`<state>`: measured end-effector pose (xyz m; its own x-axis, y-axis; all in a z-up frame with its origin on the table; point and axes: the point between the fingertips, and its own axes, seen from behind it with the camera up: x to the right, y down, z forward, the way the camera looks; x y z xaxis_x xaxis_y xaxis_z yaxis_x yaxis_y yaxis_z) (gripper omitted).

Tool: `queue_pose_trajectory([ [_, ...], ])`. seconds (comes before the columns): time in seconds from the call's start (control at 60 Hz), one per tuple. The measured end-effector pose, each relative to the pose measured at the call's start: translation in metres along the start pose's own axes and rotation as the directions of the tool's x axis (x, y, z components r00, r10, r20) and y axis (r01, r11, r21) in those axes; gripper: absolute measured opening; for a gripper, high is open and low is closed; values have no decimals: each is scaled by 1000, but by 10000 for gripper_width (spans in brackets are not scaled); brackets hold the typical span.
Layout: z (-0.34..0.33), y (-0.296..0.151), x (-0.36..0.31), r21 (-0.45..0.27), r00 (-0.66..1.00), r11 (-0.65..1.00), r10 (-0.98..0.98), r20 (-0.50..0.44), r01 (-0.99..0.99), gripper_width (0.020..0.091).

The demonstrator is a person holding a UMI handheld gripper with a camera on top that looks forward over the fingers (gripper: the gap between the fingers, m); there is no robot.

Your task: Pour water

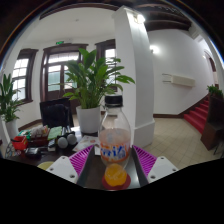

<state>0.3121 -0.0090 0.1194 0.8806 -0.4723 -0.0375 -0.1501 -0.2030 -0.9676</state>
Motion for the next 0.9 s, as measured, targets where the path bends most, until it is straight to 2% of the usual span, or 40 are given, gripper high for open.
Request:
queue_pose_trajectory([
  [0.217, -82, 35, -13, -65, 999, 998, -11, 48, 14, 730],
  [0.533, -198, 35, -84, -94, 970, 991, -74, 230, 98, 729],
  [0.733, -242, 29, -145, -71, 920, 984, -124, 372, 162, 741],
  [0.9, -268, 20, -181, -35, 893, 983, -150, 425, 182, 739],
])
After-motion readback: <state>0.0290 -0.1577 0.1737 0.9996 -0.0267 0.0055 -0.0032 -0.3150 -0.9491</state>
